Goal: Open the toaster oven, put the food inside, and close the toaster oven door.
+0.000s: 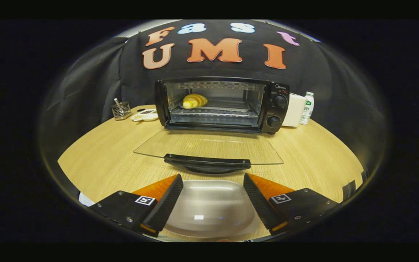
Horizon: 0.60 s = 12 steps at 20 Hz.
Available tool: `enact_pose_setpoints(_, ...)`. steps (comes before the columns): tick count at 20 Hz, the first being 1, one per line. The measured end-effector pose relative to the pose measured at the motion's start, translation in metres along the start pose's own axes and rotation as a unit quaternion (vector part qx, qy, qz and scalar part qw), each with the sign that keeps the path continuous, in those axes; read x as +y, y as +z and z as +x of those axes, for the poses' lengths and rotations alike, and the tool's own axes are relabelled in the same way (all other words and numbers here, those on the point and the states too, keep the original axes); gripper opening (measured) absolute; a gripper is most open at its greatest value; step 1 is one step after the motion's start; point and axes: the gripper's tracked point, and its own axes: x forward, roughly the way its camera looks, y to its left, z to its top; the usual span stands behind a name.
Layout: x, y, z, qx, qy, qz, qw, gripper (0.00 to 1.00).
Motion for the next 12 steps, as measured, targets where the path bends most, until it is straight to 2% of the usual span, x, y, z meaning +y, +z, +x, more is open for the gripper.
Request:
enact_pose_setpoints(7,0.003,0.013,0.016,0.005,-0.007,0.003,1.0,0.99)
enact_pose_setpoints(12,0.001,0.023,0.019,0.008,-0.002,0.044,0.999,0.97)
